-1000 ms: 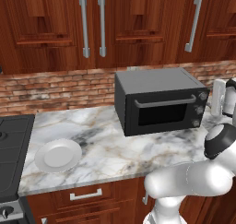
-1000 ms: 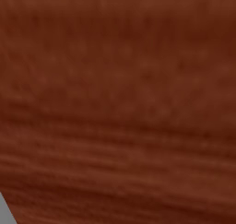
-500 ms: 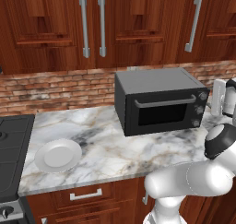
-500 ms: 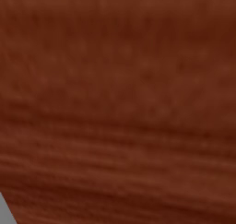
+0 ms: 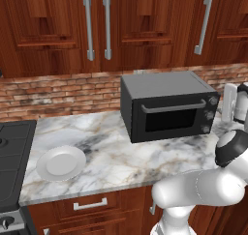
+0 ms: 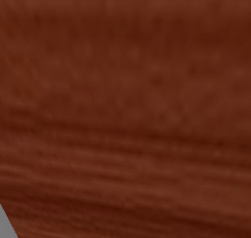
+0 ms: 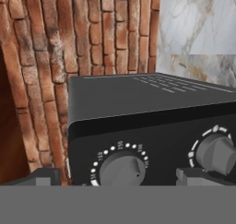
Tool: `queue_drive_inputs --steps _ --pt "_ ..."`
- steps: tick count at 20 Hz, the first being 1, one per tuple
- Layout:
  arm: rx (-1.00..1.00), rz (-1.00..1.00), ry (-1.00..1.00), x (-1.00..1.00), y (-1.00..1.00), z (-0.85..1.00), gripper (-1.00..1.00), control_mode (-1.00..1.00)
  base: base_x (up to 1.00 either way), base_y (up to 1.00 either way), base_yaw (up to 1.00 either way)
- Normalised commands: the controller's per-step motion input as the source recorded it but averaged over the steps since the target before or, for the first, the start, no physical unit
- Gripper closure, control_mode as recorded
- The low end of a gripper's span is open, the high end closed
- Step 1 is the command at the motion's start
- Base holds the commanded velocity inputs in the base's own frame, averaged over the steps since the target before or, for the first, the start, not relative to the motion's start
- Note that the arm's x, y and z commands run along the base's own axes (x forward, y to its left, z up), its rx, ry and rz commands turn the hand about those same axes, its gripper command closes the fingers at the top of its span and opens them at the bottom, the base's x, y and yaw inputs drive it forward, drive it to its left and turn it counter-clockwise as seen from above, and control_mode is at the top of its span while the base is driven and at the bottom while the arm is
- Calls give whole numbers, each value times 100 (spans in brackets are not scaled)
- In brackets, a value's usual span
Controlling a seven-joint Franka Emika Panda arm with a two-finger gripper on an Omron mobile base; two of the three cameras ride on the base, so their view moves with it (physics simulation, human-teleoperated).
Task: Pull the toaster oven rack outwards. Pick up the baguette from the plate and place it on the toaster oven rack. Close the toaster oven door fully and set the temperature to the lowest setting.
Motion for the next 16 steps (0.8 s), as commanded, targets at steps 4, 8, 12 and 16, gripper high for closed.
queue_drive_inputs --steps 4,8,12,16 --pt "0 0 -2 0 0 -17 -100 -100 0 0 0" --pt "0 0 0 0 0 -2 -100 -100 0 0 0" --pt "0 0 0 0 0 0 -100 -100 0 0 0" --pt "0 0 0 0 0 0 -100 -100 0 0 0"
